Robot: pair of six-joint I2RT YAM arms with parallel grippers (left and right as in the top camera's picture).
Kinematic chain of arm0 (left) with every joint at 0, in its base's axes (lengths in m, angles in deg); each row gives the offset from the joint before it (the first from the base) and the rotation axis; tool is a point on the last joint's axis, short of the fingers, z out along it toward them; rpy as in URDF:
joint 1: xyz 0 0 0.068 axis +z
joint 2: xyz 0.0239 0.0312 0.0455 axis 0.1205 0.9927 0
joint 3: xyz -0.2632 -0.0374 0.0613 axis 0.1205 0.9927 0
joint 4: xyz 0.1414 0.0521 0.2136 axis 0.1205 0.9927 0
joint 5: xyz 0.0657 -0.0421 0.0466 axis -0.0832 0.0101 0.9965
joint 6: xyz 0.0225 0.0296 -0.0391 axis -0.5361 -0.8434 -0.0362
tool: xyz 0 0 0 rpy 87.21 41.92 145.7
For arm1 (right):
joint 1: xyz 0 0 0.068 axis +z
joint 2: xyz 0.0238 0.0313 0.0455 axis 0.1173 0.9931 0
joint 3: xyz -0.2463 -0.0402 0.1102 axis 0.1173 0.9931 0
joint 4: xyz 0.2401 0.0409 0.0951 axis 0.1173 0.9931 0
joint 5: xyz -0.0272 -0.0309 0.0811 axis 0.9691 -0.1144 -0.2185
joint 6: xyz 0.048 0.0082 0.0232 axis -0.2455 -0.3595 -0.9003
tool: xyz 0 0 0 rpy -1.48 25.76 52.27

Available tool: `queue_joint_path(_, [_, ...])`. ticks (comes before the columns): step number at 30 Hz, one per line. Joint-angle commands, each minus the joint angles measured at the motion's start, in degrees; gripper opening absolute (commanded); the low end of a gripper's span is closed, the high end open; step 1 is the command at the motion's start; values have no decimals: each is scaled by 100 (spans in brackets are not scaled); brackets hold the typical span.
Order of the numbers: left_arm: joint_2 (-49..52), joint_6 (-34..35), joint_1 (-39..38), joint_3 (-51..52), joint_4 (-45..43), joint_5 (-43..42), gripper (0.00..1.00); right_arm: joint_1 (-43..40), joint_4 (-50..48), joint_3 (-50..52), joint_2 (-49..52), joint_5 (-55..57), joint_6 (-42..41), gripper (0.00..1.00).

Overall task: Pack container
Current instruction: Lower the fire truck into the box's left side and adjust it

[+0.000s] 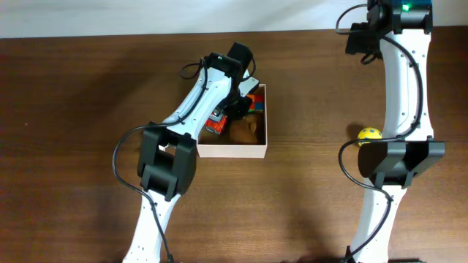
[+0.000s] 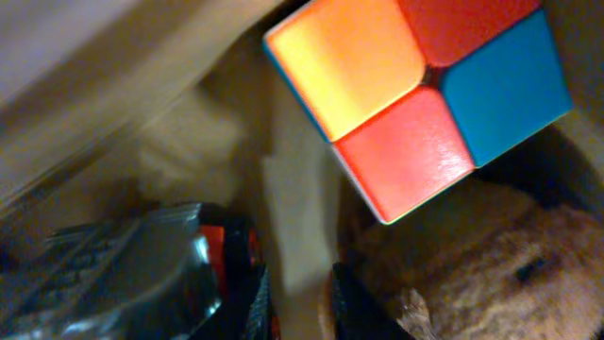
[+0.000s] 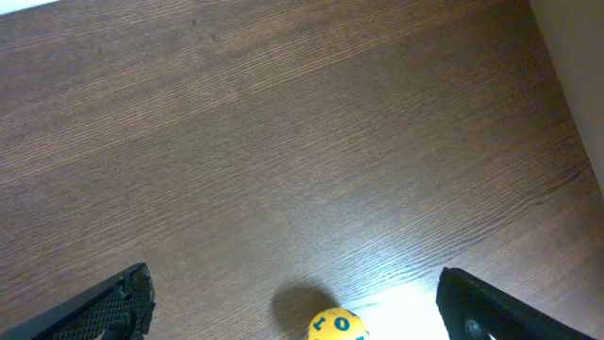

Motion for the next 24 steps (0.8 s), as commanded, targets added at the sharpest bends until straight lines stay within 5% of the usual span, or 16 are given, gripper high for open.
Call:
queue_joint_path(1, [15,262,2,26,9,361,22,-37,-2,-103,-127,48,-52,99])
queue_joint_path(24, [-107,1335,-2,-756,-20,822,22,-37,0,-103,-127,48,-52,99])
